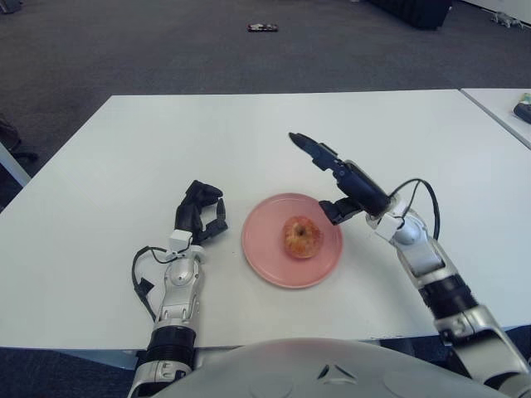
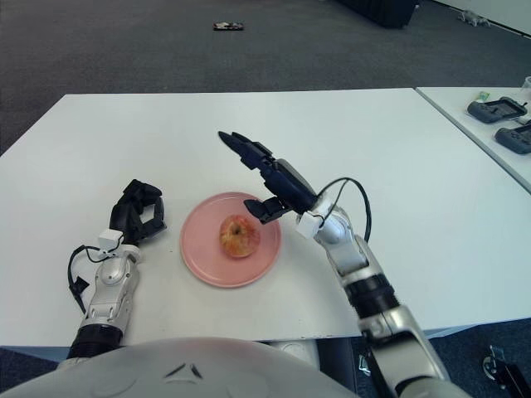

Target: Put the apple into the plate.

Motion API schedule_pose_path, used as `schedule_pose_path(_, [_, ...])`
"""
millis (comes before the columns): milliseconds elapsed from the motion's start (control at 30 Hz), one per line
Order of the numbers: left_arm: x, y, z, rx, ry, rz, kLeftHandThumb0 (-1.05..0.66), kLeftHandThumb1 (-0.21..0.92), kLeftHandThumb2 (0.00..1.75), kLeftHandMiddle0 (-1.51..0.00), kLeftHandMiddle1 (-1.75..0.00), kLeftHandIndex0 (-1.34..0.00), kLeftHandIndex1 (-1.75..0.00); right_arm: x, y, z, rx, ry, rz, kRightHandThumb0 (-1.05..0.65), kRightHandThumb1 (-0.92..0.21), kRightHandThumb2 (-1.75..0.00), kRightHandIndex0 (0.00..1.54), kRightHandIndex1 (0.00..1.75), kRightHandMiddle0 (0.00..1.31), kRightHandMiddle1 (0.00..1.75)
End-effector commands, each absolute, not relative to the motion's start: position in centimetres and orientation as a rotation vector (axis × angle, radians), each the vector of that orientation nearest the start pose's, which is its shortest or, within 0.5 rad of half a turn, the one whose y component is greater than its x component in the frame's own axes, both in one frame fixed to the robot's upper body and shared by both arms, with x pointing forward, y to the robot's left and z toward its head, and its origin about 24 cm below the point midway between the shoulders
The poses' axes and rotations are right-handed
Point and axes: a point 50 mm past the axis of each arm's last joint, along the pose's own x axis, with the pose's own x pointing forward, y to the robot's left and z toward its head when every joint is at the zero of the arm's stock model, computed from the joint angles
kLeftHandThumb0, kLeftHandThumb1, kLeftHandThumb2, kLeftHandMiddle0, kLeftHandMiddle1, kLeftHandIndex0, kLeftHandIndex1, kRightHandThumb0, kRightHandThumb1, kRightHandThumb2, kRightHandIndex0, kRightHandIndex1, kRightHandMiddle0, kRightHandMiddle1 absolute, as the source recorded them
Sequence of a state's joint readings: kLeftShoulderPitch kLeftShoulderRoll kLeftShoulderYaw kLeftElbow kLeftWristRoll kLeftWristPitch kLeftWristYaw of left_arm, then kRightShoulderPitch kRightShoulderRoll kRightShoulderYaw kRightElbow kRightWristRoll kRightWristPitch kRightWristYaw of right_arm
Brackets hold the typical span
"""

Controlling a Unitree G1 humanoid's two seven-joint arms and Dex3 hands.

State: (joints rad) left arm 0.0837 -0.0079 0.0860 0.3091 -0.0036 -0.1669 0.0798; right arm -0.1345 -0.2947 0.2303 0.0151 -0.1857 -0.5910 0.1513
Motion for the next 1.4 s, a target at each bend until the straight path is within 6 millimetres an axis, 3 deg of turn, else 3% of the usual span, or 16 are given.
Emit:
schedule_pose_path(0, [20.7,17.7,-5.0,-0.004,0.328,0.185,-0.43,0.47,1.13,-0.88,-1.75,-0.48,-1.75,25.1,-12.2,10.8,-0.422,-0.609,0.336,-0.97,-0.92,-1.12,0.01,0.02,0.0,0.09])
schedule_pose_path(67, [20.8,17.7,-5.0,-0.003,0.327,0.184,-0.43,0.47,1.13,-0.88,-1.75,-0.48,-1.75,25.1,-12.2,10.8,-0.385,-0.611,0.259,-0.9,-0.92,-1.09,0.02,0.04,0.0,0.22])
schedule_pose_path(133, [20.8,17.7,-5.0,-0.001,0.326,0.183,-0.43,0.47,1.13,-0.89,-1.75,-0.48,-1.75,25.1,-12.3,10.8,-0.348,-0.608,0.193,-0.79,-0.92,-1.01,0.01,0.23,0.0,0.51])
schedule_pose_path(233, [20.8,17.7,-5.1,-0.002,0.326,0.184,-0.43,0.47,1.14,-0.88,-1.75,-0.49,-1.75,25.1,-12.6,10.7,-0.321,-0.598,0.118,-0.7,-0.92,-0.95,0.0,0.42,0.0,0.79])
schedule_pose_path(467, [20.9,17.7,-5.1,-0.003,0.327,0.19,-0.43,0.47,1.14,-0.88,-1.75,-0.49,-1.75,24.9,-13.5,10.2,-0.267,-0.559,-0.018,-0.45,-0.74,-1.18,0.0,0.88,0.0,1.4])
schedule_pose_path(533, [20.9,17.6,-5.1,0.001,0.328,0.193,-0.43,0.47,1.14,-0.88,-1.75,-0.49,-1.75,25.0,-14.8,9.3,-0.255,-0.529,-0.09,-0.42,-0.7,-1.23,0.0,1.01,0.0,1.48])
schedule_pose_path(567, [20.9,17.6,-5.1,0.003,0.329,0.194,-0.43,0.47,1.14,-0.89,-1.75,-0.49,-1.75,25.0,-15.3,8.9,-0.25,-0.515,-0.122,-0.39,-0.78,-0.98,0.07,1.1,0.07,1.58])
schedule_pose_path(633, [20.9,17.6,-5.1,0.005,0.329,0.194,-0.43,0.47,1.14,-0.9,-1.75,-0.49,-1.75,25.0,-15.6,8.5,-0.238,-0.495,-0.164,-0.37,-0.85,-0.76,0.13,1.18,0.13,1.66])
schedule_pose_path(733, [20.9,17.6,-5.1,0.006,0.329,0.193,-0.43,0.46,1.14,-0.91,-1.75,-0.49,-1.75,24.9,-15.6,8.2,-0.214,-0.467,-0.212,-0.35,-0.89,-0.61,0.23,1.25,0.17,1.72])
schedule_pose_path(1100, [21.1,17.5,-5.1,0.009,0.327,0.18,-0.43,0.46,1.15,-0.91,-1.75,-0.49,-1.75,24.9,-15.8,6.4,-0.221,-0.31,-0.282,-0.39,-0.64,-0.92,0.49,1.34,0.36,1.75])
schedule_pose_path(1367, [21.1,17.5,-5.1,0.009,0.324,0.181,-0.43,0.46,1.14,-0.9,-1.75,-0.49,-1.75,25.1,-16.0,4.8,-0.221,-0.237,-0.258,-0.4,-0.57,-1.0,0.58,1.4,0.41,1.75])
